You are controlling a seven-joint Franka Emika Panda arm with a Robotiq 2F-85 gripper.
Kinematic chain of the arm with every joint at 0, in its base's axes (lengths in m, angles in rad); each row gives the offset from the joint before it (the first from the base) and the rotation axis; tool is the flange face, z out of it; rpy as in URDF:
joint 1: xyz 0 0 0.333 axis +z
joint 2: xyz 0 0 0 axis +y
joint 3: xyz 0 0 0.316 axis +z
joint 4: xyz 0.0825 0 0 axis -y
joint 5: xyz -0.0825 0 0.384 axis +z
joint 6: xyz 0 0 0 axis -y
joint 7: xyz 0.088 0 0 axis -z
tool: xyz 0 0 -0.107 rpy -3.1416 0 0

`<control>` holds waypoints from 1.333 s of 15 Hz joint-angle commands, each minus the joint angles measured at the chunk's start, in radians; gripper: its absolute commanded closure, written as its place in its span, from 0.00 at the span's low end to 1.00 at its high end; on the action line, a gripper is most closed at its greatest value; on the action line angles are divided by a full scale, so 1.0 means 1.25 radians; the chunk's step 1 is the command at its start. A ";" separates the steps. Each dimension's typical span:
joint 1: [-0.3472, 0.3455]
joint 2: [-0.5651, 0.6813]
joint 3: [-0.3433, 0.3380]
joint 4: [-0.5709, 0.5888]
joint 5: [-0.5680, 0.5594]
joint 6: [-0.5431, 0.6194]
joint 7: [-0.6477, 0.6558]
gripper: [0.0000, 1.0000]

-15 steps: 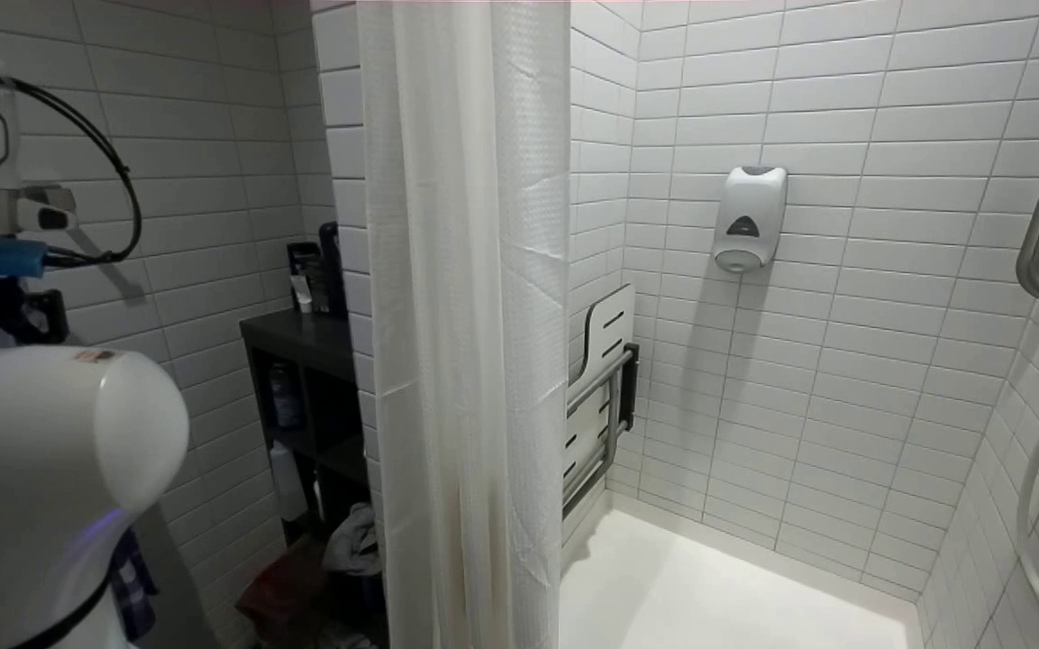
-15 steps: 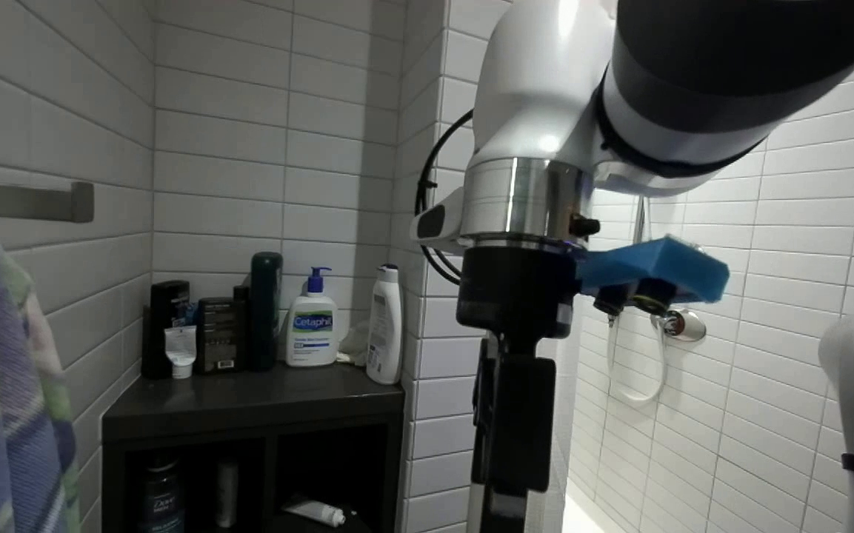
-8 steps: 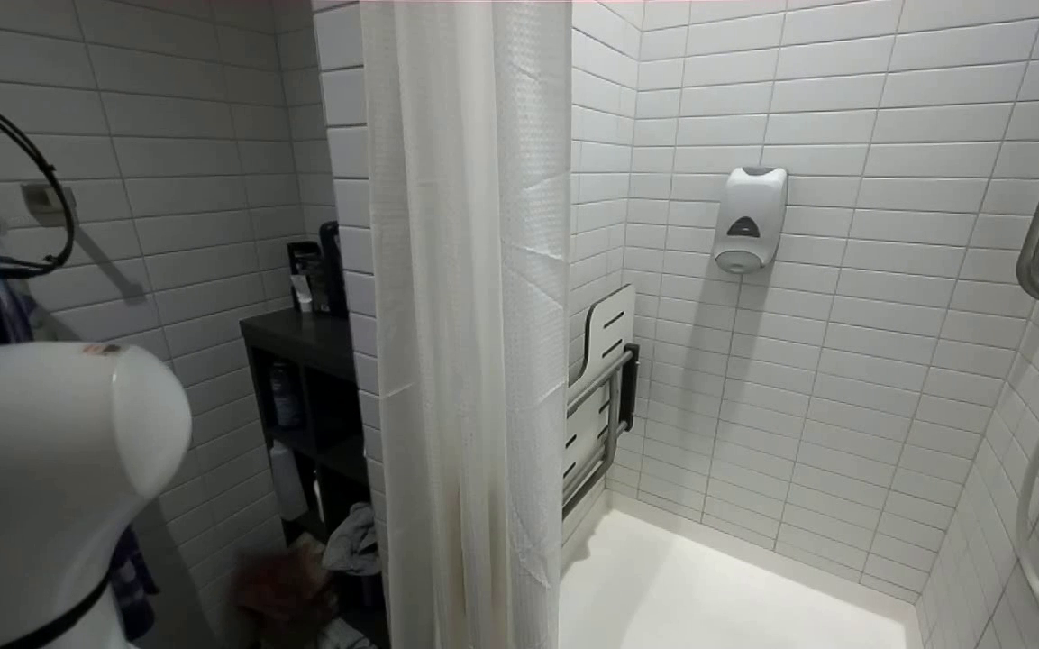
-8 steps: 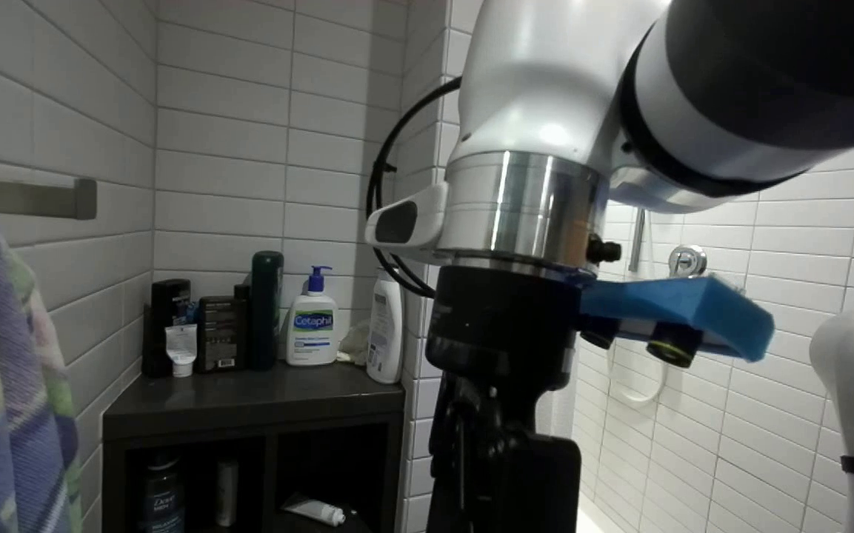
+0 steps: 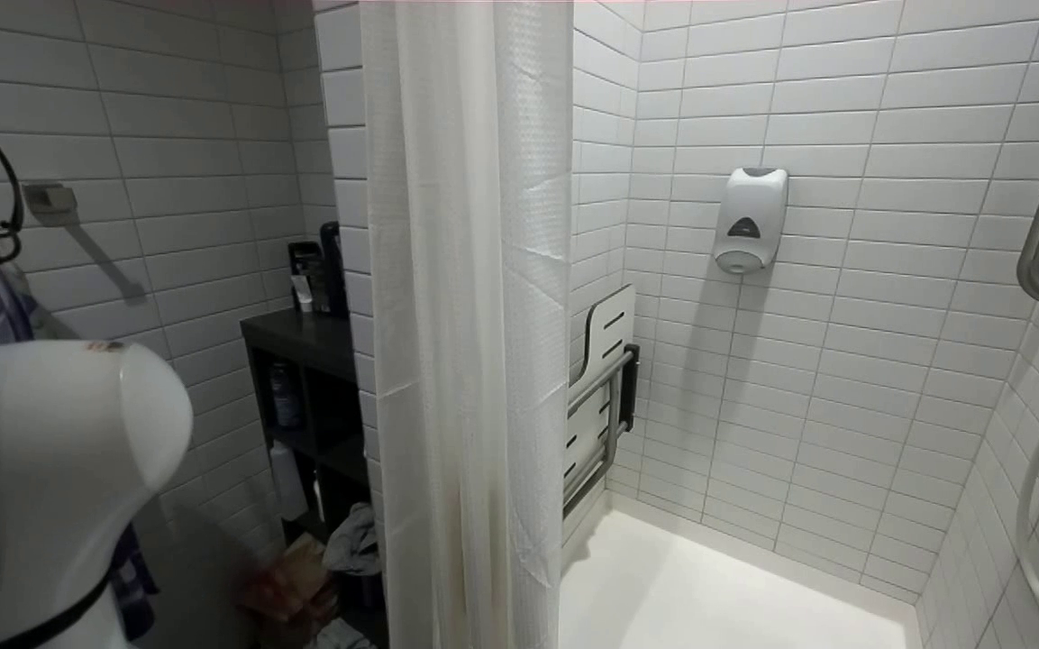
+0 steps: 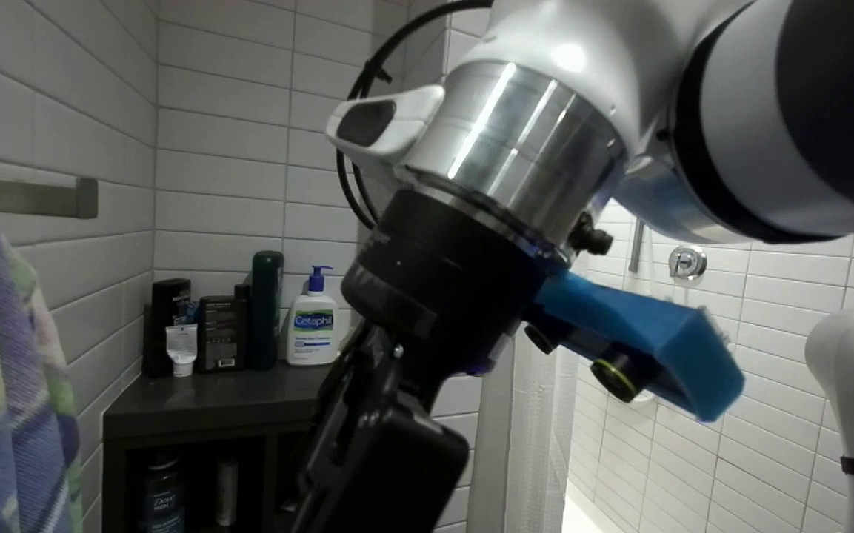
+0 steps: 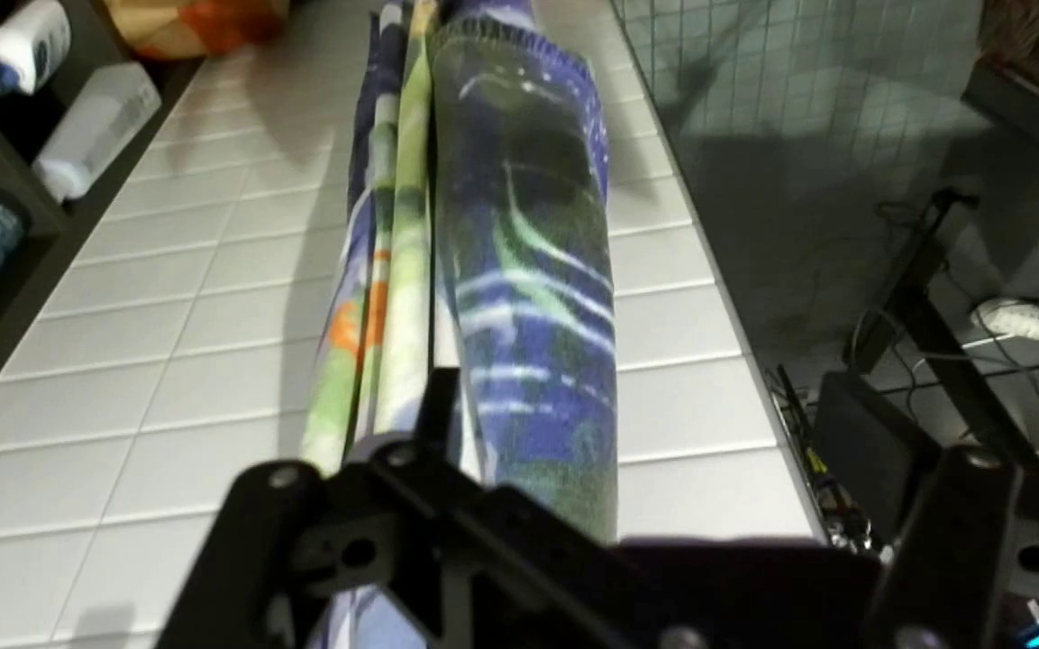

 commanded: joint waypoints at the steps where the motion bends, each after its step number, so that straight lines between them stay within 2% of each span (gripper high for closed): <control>1: 0.014 0.033 0.000 -0.004 -0.054 0.119 0.045 0.00; 6: 0.040 0.065 -0.002 0.000 -0.067 0.185 0.085 0.00; 14: 0.040 0.090 0.013 0.012 -0.151 0.275 0.147 0.00; 16: 0.017 0.099 0.030 0.014 -0.188 0.315 0.167 0.00; 19: -0.080 0.117 0.096 0.014 -0.250 0.384 0.188 0.00; 20: -0.130 0.122 0.123 0.014 -0.281 0.408 0.199 0.00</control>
